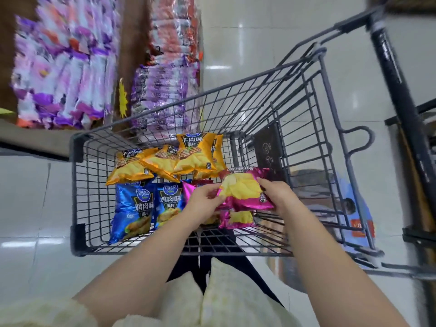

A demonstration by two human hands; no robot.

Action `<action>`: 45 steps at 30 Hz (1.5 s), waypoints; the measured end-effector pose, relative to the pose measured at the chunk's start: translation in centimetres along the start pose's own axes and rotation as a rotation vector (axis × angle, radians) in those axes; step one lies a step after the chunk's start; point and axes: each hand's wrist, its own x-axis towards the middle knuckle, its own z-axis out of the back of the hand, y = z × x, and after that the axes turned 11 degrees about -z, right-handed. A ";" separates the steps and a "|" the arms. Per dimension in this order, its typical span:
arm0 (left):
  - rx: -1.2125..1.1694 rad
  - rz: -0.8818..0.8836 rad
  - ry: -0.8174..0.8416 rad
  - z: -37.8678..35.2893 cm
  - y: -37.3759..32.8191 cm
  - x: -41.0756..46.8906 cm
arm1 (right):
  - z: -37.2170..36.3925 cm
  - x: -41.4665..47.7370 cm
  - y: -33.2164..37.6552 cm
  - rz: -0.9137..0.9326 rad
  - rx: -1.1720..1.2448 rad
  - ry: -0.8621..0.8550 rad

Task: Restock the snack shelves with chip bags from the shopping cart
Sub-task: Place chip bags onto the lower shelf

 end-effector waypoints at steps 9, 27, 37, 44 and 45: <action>-0.208 -0.320 -0.191 7.7 -1.6 -5.6 | -5.4 -12.5 4.4 0.261 0.192 0.352; -0.734 -0.382 -0.781 41.6 16.4 -32.2 | -48.5 -31.9 -3.5 0.685 -0.226 0.836; -0.896 -0.395 -1.137 54.5 26.1 -44.7 | -70.5 -41.1 -8.1 0.797 -0.606 1.014; -0.914 -0.448 -1.452 67.3 26.3 -47.4 | -85.5 -48.3 -4.6 0.940 -0.729 1.076; -0.914 -0.466 -1.487 69.3 26.0 -47.5 | -87.7 -49.0 -3.9 0.964 -0.728 1.085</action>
